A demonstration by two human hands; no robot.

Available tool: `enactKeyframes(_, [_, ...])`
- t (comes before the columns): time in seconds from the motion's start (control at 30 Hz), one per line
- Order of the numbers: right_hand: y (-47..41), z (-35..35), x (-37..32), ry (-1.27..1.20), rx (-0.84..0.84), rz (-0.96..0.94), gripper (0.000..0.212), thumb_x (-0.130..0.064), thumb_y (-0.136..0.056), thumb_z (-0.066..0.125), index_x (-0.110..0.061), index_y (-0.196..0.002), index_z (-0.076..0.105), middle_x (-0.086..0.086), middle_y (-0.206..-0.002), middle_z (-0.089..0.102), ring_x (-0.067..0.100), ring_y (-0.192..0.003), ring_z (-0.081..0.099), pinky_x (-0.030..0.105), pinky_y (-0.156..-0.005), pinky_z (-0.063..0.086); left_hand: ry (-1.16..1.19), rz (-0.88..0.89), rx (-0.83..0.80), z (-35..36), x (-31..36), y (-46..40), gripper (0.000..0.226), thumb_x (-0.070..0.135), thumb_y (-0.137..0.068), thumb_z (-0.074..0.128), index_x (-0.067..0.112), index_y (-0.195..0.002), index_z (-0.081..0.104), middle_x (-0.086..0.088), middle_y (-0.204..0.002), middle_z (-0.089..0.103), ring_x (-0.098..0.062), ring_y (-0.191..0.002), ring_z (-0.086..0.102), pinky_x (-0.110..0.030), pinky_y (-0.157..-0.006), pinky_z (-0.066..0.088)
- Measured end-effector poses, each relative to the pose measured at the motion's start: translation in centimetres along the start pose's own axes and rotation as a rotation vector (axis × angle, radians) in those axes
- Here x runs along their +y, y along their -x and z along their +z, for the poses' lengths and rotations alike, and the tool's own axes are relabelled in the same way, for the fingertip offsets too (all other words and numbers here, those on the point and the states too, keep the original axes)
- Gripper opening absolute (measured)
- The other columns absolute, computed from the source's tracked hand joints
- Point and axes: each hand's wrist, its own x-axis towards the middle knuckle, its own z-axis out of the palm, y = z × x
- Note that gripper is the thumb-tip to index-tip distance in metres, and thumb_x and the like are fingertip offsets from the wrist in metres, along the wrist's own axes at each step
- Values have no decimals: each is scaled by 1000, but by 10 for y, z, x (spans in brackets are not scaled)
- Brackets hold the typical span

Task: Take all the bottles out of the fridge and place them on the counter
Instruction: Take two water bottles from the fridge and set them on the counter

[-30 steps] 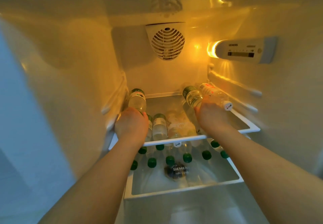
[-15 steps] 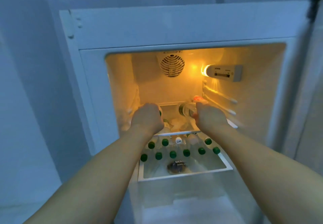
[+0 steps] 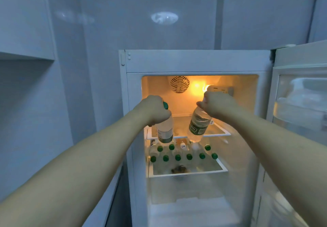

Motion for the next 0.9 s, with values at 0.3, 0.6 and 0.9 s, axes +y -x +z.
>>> enactKeyframes(0.3, [65, -27, -49, -186, -151, -60, 34, -43, -80, 61, -13, -66, 51, 4, -67, 53, 22, -62, 49, 27, -51, 32, 38, -85, -172, -25, -18, 74, 28, 36, -84, 62, 8, -82, 58, -12, -86, 62, -25, -65, 59, -29, -59, 46])
enactKeyframes(0.6, [190, 50, -103, -424, -372, -64, 39, -36, -76, 68, -14, -60, 40, 2, -59, 37, 18, -52, 36, 30, -50, 24, 41, -179, -107, 56, -75, 201, 24, 39, -90, 55, 17, -85, 45, -4, -88, 51, -25, -77, 50, -32, -63, 36])
enactKeyframes(0.9, [222, 119, -155, -485, -480, -89, 26, -42, -70, 67, -17, -74, 63, 2, -71, 62, 20, -69, 59, 33, -60, 51, 46, -373, -17, 79, -113, 254, 24, 36, -90, 54, 14, -91, 45, -6, -95, 49, -29, -83, 48, -36, -71, 42])
